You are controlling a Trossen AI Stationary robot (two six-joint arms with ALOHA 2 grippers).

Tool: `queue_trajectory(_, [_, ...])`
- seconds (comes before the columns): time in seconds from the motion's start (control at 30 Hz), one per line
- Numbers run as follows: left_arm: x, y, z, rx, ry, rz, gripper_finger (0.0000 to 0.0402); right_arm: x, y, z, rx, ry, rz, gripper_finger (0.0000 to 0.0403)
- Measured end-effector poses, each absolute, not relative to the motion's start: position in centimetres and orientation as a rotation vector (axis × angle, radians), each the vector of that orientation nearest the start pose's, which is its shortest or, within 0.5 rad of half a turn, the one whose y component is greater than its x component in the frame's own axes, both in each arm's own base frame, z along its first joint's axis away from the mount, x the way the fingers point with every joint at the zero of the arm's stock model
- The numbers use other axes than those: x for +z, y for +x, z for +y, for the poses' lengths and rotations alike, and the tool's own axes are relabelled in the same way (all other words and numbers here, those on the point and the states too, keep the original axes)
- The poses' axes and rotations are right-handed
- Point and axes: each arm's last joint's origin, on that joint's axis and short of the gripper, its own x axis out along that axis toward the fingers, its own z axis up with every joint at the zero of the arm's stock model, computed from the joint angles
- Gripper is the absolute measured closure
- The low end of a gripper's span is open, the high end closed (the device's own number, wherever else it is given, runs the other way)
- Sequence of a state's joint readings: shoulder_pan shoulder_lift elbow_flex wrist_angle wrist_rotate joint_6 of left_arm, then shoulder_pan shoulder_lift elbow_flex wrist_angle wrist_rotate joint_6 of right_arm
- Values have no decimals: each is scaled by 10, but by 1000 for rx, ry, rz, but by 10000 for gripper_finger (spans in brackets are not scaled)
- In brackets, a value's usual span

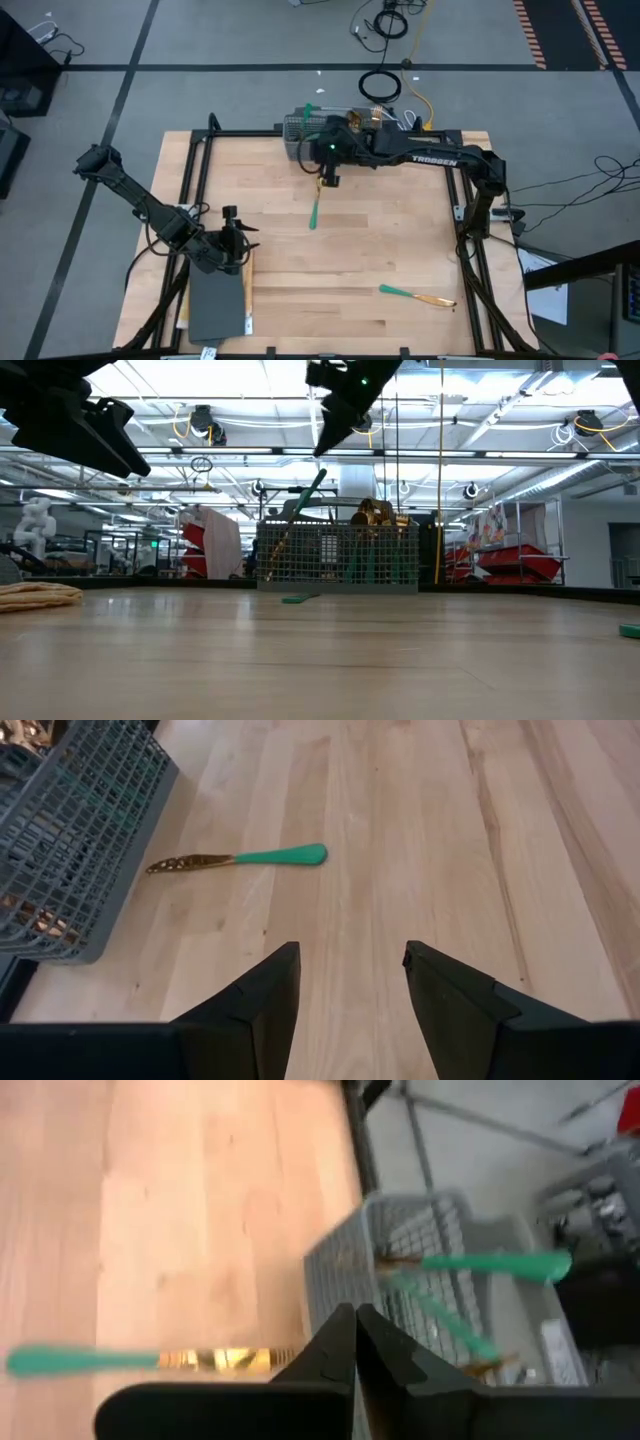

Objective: Sort silverware
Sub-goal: Put the green knife into the gray silverware holder

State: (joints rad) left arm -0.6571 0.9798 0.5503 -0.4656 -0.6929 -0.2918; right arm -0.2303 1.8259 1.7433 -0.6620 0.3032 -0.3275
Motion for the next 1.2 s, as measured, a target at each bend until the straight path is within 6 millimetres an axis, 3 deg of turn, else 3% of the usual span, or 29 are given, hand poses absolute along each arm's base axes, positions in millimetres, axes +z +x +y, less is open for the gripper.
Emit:
queue_trajectory(0.17, [205, 152, -93, 137, 288, 674, 212, 313, 395, -114, -410, -285, 928, 403])
queue_trajectory(0.3, [205, 152, -93, 139, 290, 673, 212, 301, 405, -131, -442, -281, 904, 403])
queue_trajectory(0.47, [205, 152, -93, 139, 290, 674, 212, 300, 413, -147, -467, -336, 827, 403])
queue_trajectory(0.67, [205, 151, -93, 140, 292, 676, 212, 314, 413, -156, -538, -383, 737, 403])
queue_trajectory(0.9, [205, 151, -93, 148, 295, 672, 212, 315, 417, -142, -491, -417, 724, 403])
queue_trajectory(1.07, [205, 151, -93, 148, 299, 676, 212, 317, 421, -110, -240, -388, 707, 403])
queue_trajectory(1.2, [204, 150, -92, 152, 307, 684, 212, 303, 416, -110, -298, -380, 852, 403])
